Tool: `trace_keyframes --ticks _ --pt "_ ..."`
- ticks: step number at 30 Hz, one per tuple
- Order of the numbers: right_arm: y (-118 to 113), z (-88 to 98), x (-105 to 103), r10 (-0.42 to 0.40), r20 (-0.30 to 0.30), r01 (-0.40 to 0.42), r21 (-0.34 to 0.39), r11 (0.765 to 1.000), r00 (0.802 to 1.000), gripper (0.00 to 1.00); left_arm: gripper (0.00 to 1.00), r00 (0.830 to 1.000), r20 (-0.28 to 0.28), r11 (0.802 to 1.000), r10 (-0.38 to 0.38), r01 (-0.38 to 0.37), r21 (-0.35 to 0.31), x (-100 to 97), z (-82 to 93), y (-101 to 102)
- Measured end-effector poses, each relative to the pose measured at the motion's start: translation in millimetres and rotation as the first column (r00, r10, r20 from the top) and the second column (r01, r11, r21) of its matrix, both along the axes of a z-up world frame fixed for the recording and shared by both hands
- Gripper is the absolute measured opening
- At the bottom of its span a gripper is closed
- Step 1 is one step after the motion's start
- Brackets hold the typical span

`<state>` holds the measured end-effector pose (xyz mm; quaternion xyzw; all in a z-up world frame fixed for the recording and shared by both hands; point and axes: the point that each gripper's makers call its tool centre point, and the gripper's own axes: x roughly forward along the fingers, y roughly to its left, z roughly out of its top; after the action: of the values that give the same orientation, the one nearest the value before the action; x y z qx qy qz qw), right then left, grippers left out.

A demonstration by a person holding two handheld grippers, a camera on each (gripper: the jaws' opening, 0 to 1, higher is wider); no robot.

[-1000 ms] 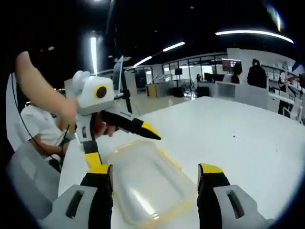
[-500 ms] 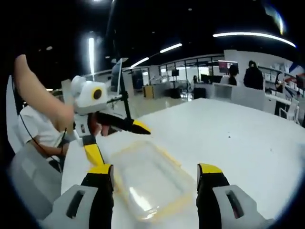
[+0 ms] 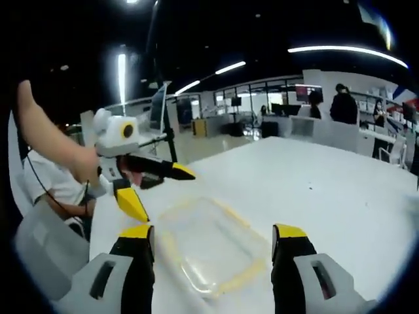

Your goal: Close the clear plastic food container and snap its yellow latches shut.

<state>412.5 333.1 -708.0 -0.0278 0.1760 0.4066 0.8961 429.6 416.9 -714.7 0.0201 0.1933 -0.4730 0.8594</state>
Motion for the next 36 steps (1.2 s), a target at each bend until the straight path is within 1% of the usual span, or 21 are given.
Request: trace_keyframes --ticks 2,7,9,11,13,15,17,19,20,22,26,30,36 --pt "-2 0.7 -1 -0.01 0.0 0.01 0.0 1.0 1.0 0.73 0.86 1.0 -0.008 1.0 0.02 -0.02 -0.017 -1.5 2.8 4" --pt "-4 3.3 -8 -0.035 0.0 0.035 0.002 0.999 0.999 0.72 0.85 0.998 -0.011 0.998 0.062 -0.062 -0.016 -8.1 7.1 16" --pt "-5 3.0 -12 -0.043 0.009 0.043 -0.007 0.999 0.999 0.72 0.85 0.997 -0.014 0.996 0.08 -0.081 -0.031 -9.8 8.4 19" --pt "-8 1.8 -14 -0.067 -0.002 0.067 0.0 0.998 0.998 0.72 0.85 0.995 -0.026 0.995 0.097 -0.097 -0.036 -11.6 7.2 22" --pt "-15 3.2 -14 -0.101 0.001 0.101 0.005 0.995 0.995 0.72 0.85 0.994 -0.029 0.993 0.106 -0.107 -0.044 -14.0 7.8 23" --pt "-19 6.2 -17 -0.116 0.002 0.116 0.014 0.993 0.993 0.72 0.84 0.994 -0.017 0.994 0.105 -0.105 -0.032 -18.0 7.8 24" --pt "-24 7.6 -17 -0.129 0.011 0.129 0.003 0.992 0.992 0.72 0.84 0.995 -0.02 0.994 0.1 -0.101 -0.029 -22.1 8.0 24" --pt "-29 10.2 -19 -0.157 0.005 0.156 0.019 0.987 0.988 0.71 0.84 0.994 -0.008 0.994 0.108 -0.108 -0.029 -25.0 10.9 27" --pt "-32 10.9 -19 -0.167 0.002 0.167 0.027 0.986 0.986 0.71 0.83 0.993 -0.012 0.993 0.116 -0.116 -0.036 -25.5 12.0 29" --pt "-34 11.7 -22 -0.176 0.001 0.175 0.028 0.984 0.984 0.71 0.83 0.992 -0.018 0.99 0.128 -0.129 -0.053 -27.0 14.2 31" --pt "-36 13.4 -26 -0.189 0.003 0.189 0.027 0.982 0.982 0.71 0.82 0.988 -0.011 0.986 0.153 -0.154 -0.06 -27.8 14.9 35" --pt "-39 17.9 -26 -0.214 0.002 0.214 0.05 0.976 0.977 0.71 0.81 0.981 -0.025 0.978 0.191 -0.192 -0.075 -28.0 12.9 43" --pt "-45 21.9 -33 -0.223 0.006 0.223 0.05 0.974 0.975 0.7 0.8 0.978 -0.022 0.976 0.205 -0.206 -0.068 -33.8 14.8 51"
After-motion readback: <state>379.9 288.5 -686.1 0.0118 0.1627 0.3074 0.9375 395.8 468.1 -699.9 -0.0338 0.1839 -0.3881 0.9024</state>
